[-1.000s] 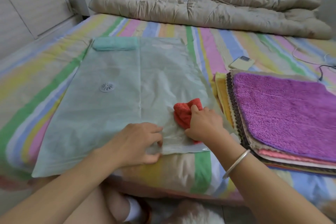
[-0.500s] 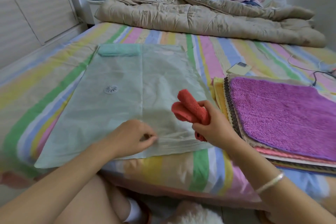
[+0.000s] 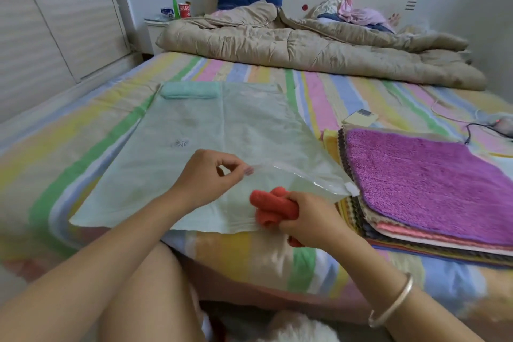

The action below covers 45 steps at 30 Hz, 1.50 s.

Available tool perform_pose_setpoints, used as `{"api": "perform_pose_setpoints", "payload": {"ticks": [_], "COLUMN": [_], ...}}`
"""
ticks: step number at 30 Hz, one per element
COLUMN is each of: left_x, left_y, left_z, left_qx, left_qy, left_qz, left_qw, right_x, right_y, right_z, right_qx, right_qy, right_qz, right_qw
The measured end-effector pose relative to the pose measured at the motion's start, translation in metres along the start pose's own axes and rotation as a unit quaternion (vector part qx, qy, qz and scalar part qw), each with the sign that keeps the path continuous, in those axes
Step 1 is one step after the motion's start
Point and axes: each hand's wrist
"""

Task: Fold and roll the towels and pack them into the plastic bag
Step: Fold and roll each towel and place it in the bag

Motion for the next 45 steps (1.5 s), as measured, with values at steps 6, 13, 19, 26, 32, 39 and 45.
{"api": "perform_pose_setpoints", "payload": {"ticks": [6,13,19,26,32,39,45], "left_x": [0.015,0.05,0.144,0.245,0.255,0.257,0.261], "left_y": [-0.023,-0.066,-0.105,-0.092,-0.06,-0.057,-0.058], "left_z": [-0.023,-0.031,0.04,0.175,0.242,0.267,0.271], "left_qx": [-0.065,-0.237,-0.259,0.082,0.175,0.2,0.184], "left_qy": [0.01,-0.11,-0.176,-0.336,-0.286,-0.268,-0.283], "left_qz": [0.023,0.067,-0.164,-0.155,-0.141,-0.166,-0.153], "left_qw": [0.998,0.963,0.936,0.926,0.932,0.928,0.929], "right_x": [0.072,0.167,0.24,0.313,0.414,0.533,0.575], "right_y": [-0.009,-0.017,-0.007,-0.026,-0.055,-0.085,-0.08], "right_z": [0.037,0.028,0.007,0.017,0.018,0.019,0.019], "right_qx": [0.09,-0.009,-0.011,-0.11,-0.071,-0.206,-0.238], "right_qy": [0.056,0.021,0.024,0.007,-0.012,-0.117,-0.006], "right_qz": [-0.095,-0.184,-0.22,-0.153,-0.208,-0.225,-0.348], "right_qw": [0.99,0.983,0.975,0.982,0.975,0.945,0.907]}}
Point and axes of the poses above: each hand's wrist, its own x-axis towards the middle knuckle, its own y-axis out of the palm, z = x × y, and after that the axes turned 13 degrees about z, right-handed
